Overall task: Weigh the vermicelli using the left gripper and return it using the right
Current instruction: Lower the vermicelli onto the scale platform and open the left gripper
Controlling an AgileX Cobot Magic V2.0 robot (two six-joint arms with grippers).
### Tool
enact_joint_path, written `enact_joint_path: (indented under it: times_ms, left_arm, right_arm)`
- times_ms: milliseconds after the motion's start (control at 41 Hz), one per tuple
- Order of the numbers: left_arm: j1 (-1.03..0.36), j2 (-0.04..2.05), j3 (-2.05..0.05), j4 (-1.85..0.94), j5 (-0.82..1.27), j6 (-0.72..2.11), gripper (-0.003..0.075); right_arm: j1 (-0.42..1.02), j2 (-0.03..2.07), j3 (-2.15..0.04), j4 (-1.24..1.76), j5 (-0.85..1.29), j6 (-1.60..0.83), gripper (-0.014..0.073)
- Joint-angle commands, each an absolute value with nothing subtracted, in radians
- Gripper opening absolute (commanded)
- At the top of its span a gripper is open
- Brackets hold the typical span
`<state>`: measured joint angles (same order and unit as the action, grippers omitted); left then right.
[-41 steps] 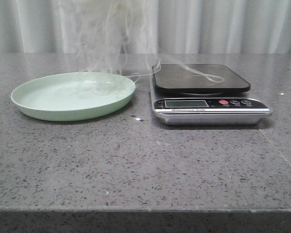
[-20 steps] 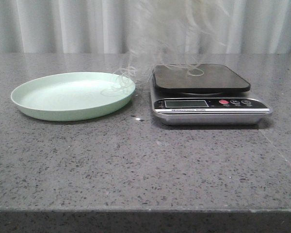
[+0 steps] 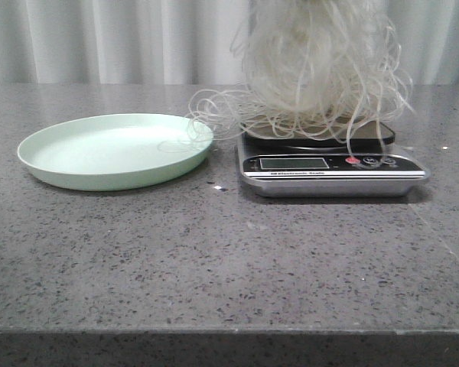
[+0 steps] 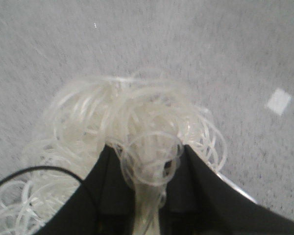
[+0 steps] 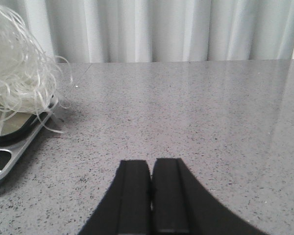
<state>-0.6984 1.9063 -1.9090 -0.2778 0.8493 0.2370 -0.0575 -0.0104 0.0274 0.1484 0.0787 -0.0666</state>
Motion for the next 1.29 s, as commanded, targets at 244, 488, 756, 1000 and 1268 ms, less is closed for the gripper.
enact_joint_path:
  times_ms: [244,488,756,1000,1268]
  left_arm:
    - [-0.704,1.92,-1.947,-0.275,0.926,0.236,0.0137]
    - [-0.704,1.922,-1.95,-0.269,0.952,0.236,0.0139]
    - [-0.704,1.922,-1.976,-0.269,0.986,0.236,0.0384]
    - [-0.698,1.918,-2.014,-0.267,1.049,0.236,0.0519]
    - [-0.698,1.852,-2.046,-0.134,1.083,0.194,0.0518]
  right_arm:
    - [-0.066,-0.027,0.02,0.142,-0.011,-0.069,0.015]
    - [-0.066,-0.027,0.02,0.142,-0.011,-0.069,0.015]
    - [-0.066,-0.027,0.02,0.142,-0.01,-0.069,0.015]
    - [-0.066,-0.027,0.02,0.142,-0.008,-0.069,0.015]
    - [-0.066,-0.027,0.02,0.142,-0.007,-0.069,0.015]
